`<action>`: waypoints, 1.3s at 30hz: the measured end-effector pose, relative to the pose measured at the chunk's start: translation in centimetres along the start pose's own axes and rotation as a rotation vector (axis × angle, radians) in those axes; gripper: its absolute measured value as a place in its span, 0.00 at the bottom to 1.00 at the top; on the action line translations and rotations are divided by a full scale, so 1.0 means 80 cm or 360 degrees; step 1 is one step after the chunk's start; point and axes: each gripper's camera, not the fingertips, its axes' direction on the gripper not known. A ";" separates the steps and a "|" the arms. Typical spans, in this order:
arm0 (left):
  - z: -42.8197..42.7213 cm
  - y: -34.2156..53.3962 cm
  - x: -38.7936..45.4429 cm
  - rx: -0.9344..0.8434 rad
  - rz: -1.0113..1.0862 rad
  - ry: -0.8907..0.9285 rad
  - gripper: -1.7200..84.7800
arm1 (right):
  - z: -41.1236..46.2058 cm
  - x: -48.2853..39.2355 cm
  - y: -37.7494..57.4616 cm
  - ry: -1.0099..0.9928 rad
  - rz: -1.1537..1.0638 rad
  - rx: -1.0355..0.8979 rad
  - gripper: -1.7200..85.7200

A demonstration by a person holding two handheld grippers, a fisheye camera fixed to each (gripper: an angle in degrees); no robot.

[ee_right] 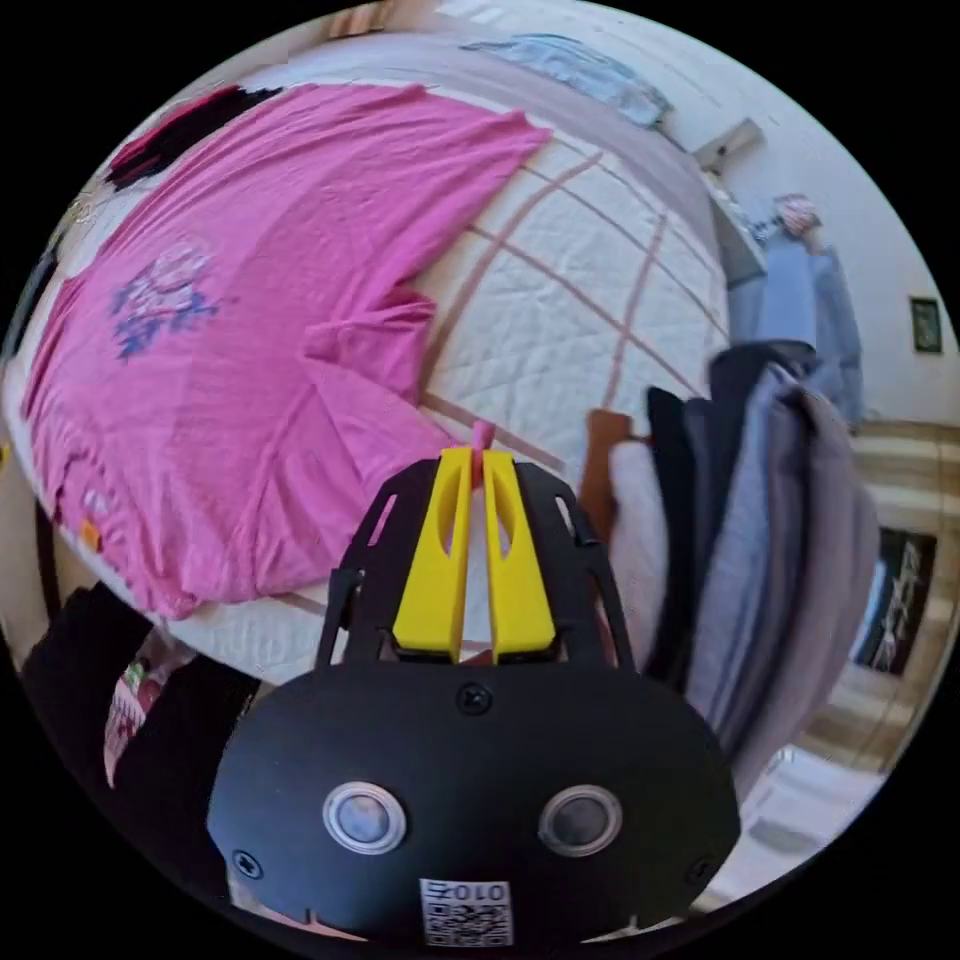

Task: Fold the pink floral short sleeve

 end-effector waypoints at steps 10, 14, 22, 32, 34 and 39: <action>0.059 0.000 0.067 -0.0040 0.0148 -0.0021 0.02 | 0.038 0.008 0.016 0.0306 0.0273 -0.0349 0.07; 0.071 0.012 0.131 -0.0098 0.0486 -0.0147 0.02 | -0.006 -0.022 0.039 -0.0221 0.0245 0.0020 0.09; 0.162 0.087 0.333 -0.0371 0.1698 -0.0192 0.02 | -0.024 -0.164 0.081 -0.0868 -0.0374 0.0183 0.09; 0.242 0.048 0.286 -0.0500 0.1436 0.0046 0.02 | 0.042 -0.167 0.050 -0.0867 -0.0576 -0.0187 0.08; 0.218 0.038 0.244 -0.0419 0.1208 0.0173 0.02 | 0.031 -0.169 0.044 -0.0759 -0.0649 -0.0219 0.07; 0.149 0.011 0.096 -0.0062 0.0430 0.0260 0.04 | -0.030 -0.185 0.003 -0.0720 -0.0726 0.0057 0.06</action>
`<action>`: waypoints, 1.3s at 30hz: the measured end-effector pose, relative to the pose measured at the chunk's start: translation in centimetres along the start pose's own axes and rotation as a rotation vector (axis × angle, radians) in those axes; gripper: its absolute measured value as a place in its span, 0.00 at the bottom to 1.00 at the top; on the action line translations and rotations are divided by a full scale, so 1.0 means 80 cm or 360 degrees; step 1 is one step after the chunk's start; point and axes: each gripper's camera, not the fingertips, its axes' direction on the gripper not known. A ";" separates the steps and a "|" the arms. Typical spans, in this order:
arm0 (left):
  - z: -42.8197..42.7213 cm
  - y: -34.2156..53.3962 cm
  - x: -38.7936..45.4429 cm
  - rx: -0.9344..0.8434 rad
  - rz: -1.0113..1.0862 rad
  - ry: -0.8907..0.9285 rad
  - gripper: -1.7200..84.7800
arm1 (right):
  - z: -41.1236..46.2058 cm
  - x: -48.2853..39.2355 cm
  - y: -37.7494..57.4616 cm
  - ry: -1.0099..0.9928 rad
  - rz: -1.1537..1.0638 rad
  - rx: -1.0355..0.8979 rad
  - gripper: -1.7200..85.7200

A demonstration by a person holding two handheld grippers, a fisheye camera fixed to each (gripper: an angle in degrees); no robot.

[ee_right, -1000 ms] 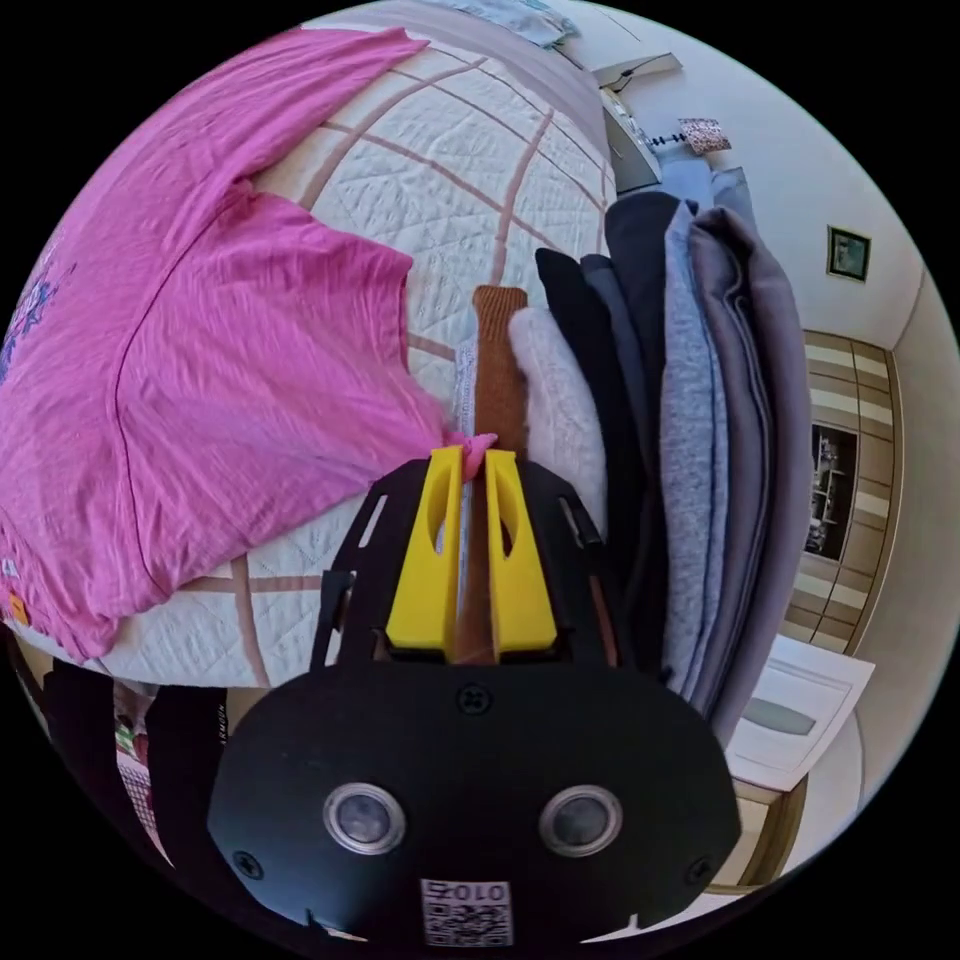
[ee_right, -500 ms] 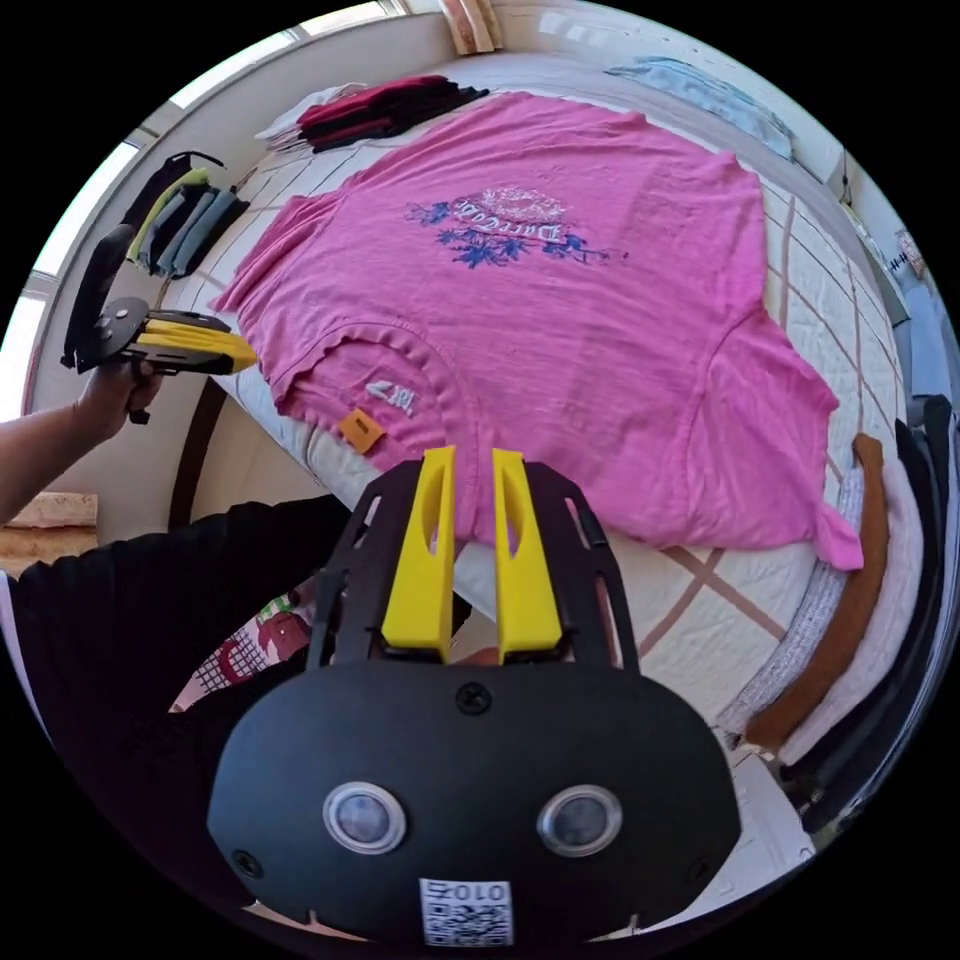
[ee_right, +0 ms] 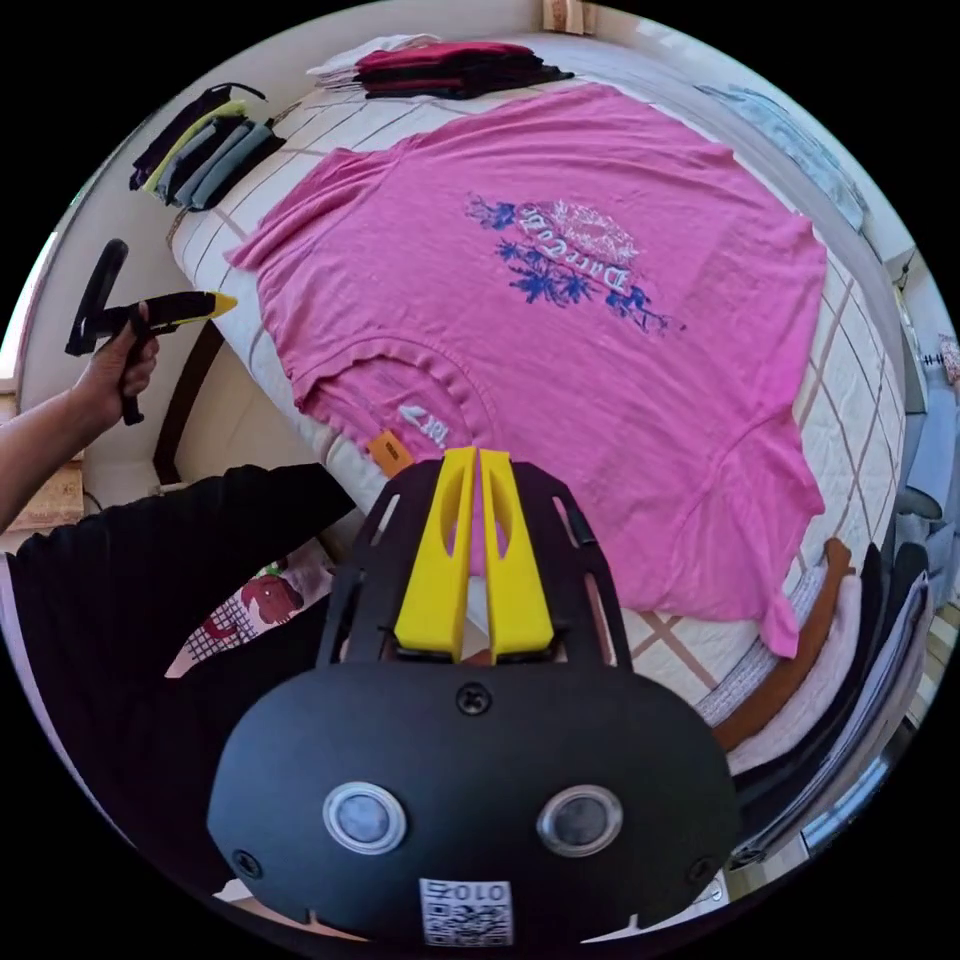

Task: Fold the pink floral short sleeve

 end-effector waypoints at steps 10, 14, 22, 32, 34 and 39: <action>-0.036 -0.006 -0.184 0.0462 -0.0671 0.0127 0.07 | -0.059 -0.037 -0.137 -0.0085 -0.0159 0.0413 0.05; -0.012 0.001 -0.183 0.0516 -0.0676 0.0241 0.05 | -0.050 -0.036 -0.142 -0.0059 -0.0204 0.0363 0.05; 0.003 -0.037 -0.089 0.0528 -0.0319 -0.0071 0.02 | -0.048 -0.007 -0.135 -0.0034 -0.0115 0.0359 0.05; 0.183 -0.010 0.273 -0.0103 0.1313 -0.0154 0.08 | -0.037 0.072 -0.126 0.0024 0.0283 0.0268 0.05; 0.204 0.024 0.251 -0.0117 0.1261 -0.0290 0.10 | -0.034 0.076 -0.134 0.0034 0.0252 0.0257 0.05; 0.236 0.090 0.192 -0.0168 0.1277 -0.0666 0.12 | -0.016 0.085 -0.187 -0.0041 0.0160 0.0310 0.06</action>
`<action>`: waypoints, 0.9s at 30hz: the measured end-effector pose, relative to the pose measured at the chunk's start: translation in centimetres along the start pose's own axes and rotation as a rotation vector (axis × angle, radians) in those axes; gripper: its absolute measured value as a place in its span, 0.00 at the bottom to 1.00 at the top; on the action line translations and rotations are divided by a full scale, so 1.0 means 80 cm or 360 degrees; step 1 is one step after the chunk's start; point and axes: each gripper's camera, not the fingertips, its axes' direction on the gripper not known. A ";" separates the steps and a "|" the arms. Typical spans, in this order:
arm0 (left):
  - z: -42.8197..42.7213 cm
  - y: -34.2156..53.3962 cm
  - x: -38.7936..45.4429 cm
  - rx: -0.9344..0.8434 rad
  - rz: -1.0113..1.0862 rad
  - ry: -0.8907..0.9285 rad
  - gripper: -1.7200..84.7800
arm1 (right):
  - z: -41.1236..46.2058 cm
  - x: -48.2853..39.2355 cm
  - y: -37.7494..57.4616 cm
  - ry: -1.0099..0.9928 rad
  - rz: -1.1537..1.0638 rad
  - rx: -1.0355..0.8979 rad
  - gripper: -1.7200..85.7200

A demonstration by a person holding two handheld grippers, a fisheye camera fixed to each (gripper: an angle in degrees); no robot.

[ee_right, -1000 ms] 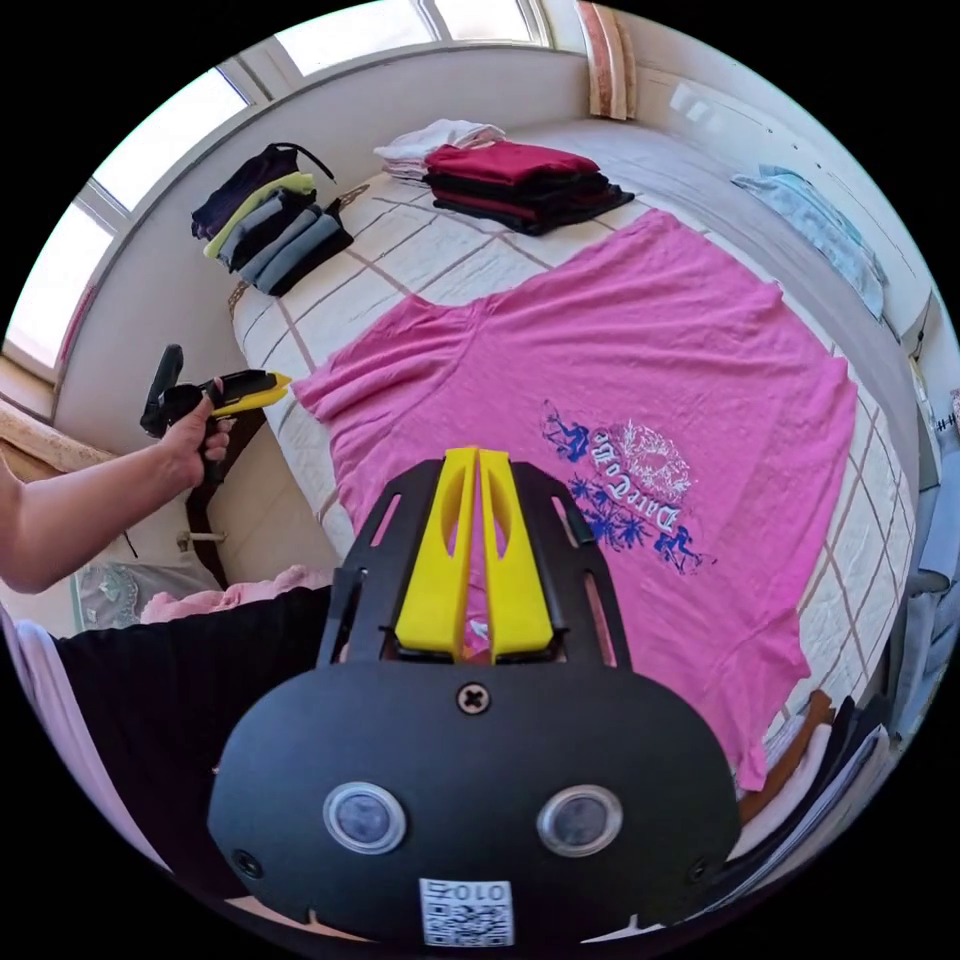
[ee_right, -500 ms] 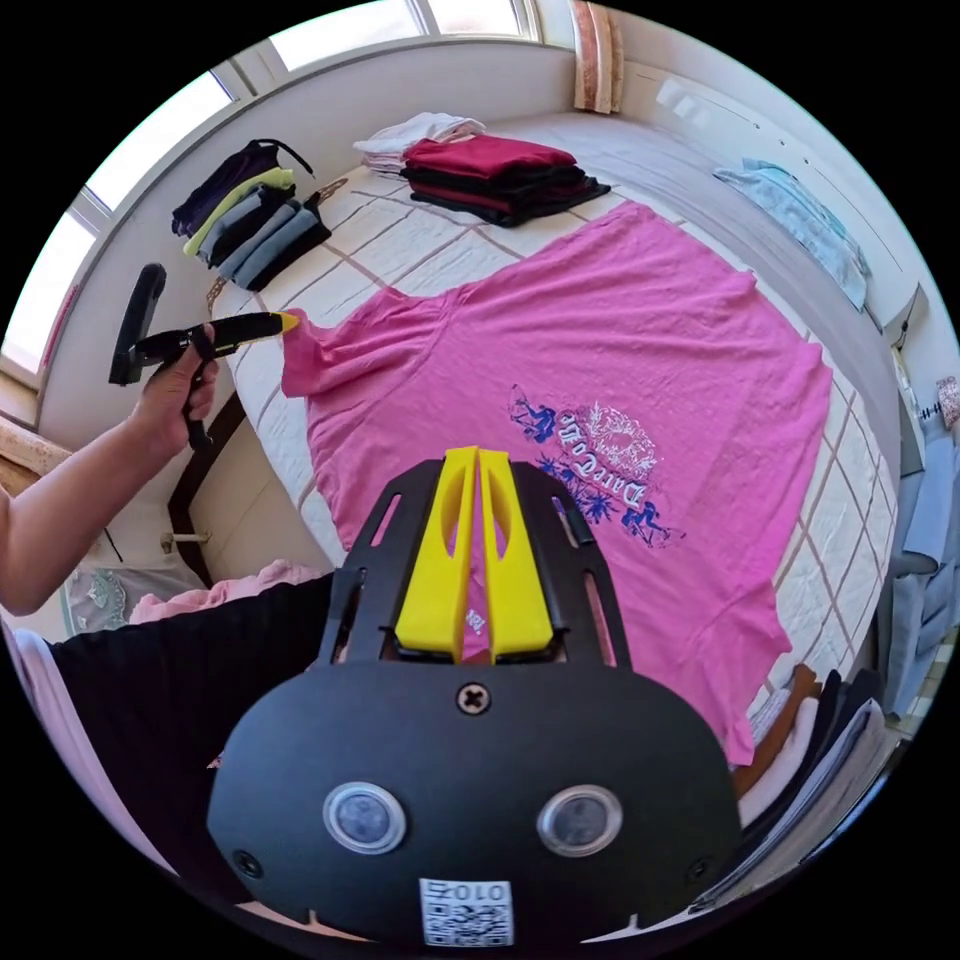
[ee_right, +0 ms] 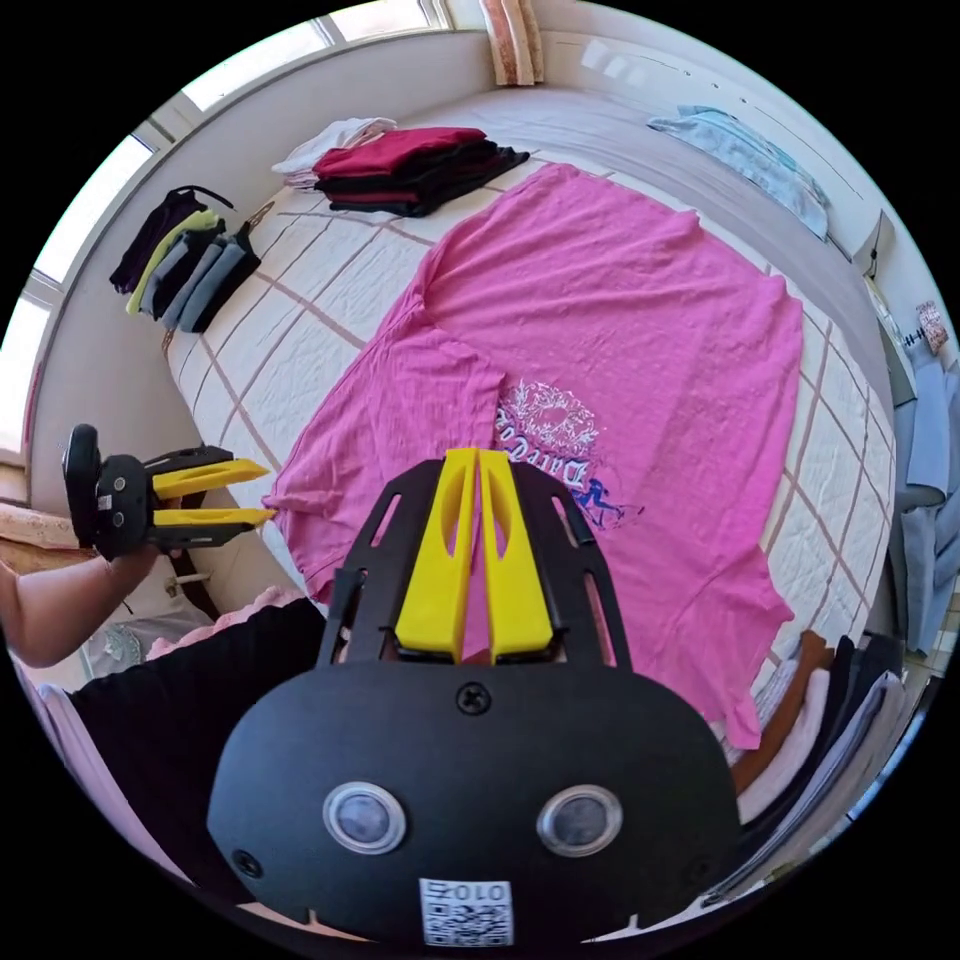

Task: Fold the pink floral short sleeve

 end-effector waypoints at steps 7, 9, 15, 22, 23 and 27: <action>0.064 0.029 0.029 -0.0095 0.0129 -0.0108 0.11 | 0.031 -0.040 -0.076 -0.0065 -0.0192 0.0022 0.06; 0.074 0.025 0.039 -0.0076 0.0181 -0.0161 0.10 | 0.042 -0.049 -0.092 -0.0015 -0.0245 -0.0003 0.07; 0.117 0.029 0.050 -0.0109 0.0272 -0.0186 0.03 | 0.077 -0.040 -0.200 -0.0156 -0.0300 -0.0093 0.14; 0.142 0.078 0.027 -0.0120 0.0150 -0.0169 0.02 | 0.168 -0.057 -0.302 -0.0222 -0.0540 -0.0460 0.08; 0.145 0.082 0.023 -0.0125 0.0123 -0.0165 0.02 | 0.172 -0.063 -0.310 -0.0214 -0.0572 -0.0480 0.07; 0.168 0.113 -0.005 -0.0158 -0.0071 -0.0145 0.02 | 0.152 -0.100 -0.327 -0.0331 -0.0847 -0.0290 0.07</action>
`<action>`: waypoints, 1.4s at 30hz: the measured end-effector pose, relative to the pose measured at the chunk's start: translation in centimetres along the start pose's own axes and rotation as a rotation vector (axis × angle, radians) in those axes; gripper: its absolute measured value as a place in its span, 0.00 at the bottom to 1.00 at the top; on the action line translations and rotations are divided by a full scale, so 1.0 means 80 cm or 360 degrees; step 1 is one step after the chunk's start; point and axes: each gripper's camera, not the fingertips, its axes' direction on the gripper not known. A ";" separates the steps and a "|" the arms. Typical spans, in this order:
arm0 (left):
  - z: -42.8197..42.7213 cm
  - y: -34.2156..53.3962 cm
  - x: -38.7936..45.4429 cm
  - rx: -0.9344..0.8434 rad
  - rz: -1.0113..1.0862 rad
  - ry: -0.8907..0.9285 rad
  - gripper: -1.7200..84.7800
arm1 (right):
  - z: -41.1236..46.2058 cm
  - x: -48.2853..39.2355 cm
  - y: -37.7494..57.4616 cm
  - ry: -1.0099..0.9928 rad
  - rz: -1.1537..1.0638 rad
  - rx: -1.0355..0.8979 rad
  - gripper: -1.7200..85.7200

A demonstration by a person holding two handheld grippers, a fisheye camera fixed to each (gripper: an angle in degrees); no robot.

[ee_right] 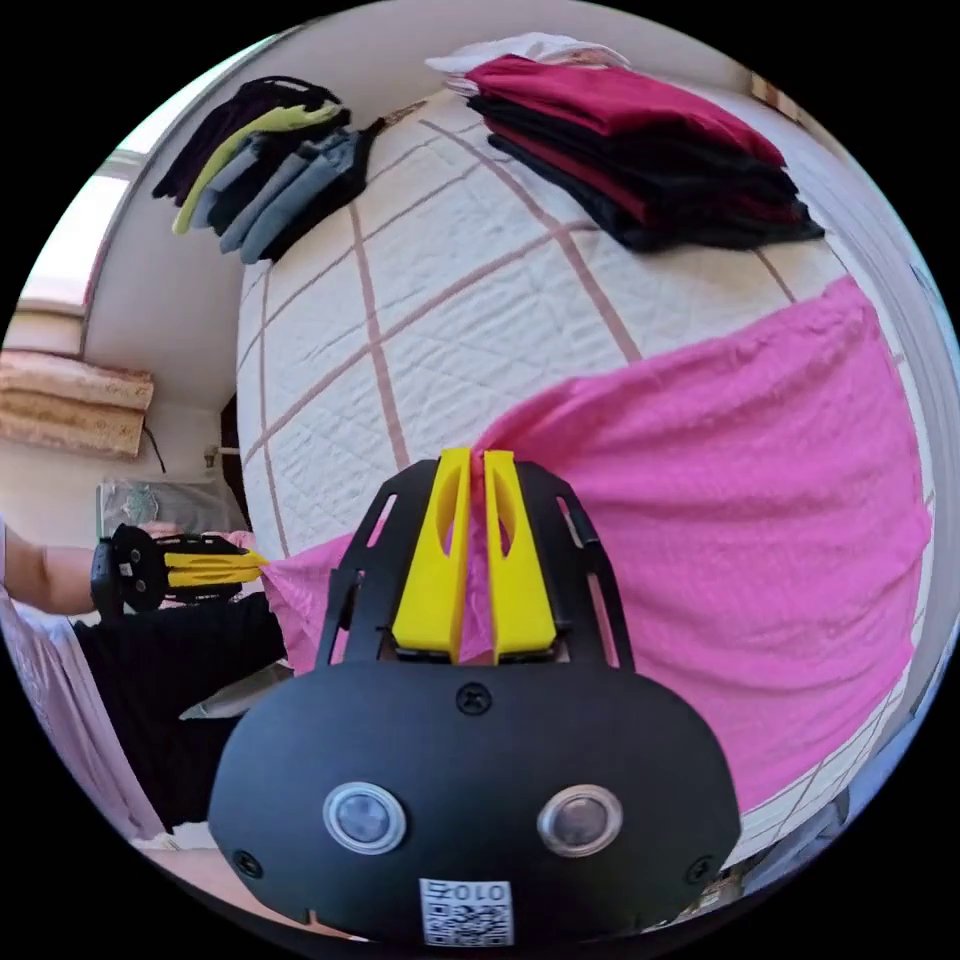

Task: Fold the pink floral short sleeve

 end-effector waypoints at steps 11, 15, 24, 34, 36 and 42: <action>0.075 0.027 -0.027 -0.0037 -0.0128 0.0048 0.02 | 0.031 0.021 -0.003 -0.0054 -0.0079 -0.0065 0.07; 0.087 0.040 -0.032 -0.0064 -0.0090 0.0042 0.02 | -0.013 0.015 0.036 0.0048 0.0079 0.0119 0.08; 0.083 0.069 -0.077 -0.0038 -0.0116 -0.0004 0.02 | -0.002 -0.112 0.195 0.0035 0.0232 0.0146 0.11; 0.196 0.026 -0.091 -0.0220 -0.0057 0.0128 0.02 | -0.035 -0.117 0.331 -0.0002 0.0692 0.0560 0.10; 0.197 0.037 -0.101 -0.0235 -0.0144 0.0127 0.02 | -0.066 -0.120 0.413 0.0203 0.1014 0.0685 0.11; 0.163 0.024 -0.084 -0.0009 -0.0112 0.0122 0.02 | -0.099 -0.161 0.719 0.0827 0.2166 0.0696 0.15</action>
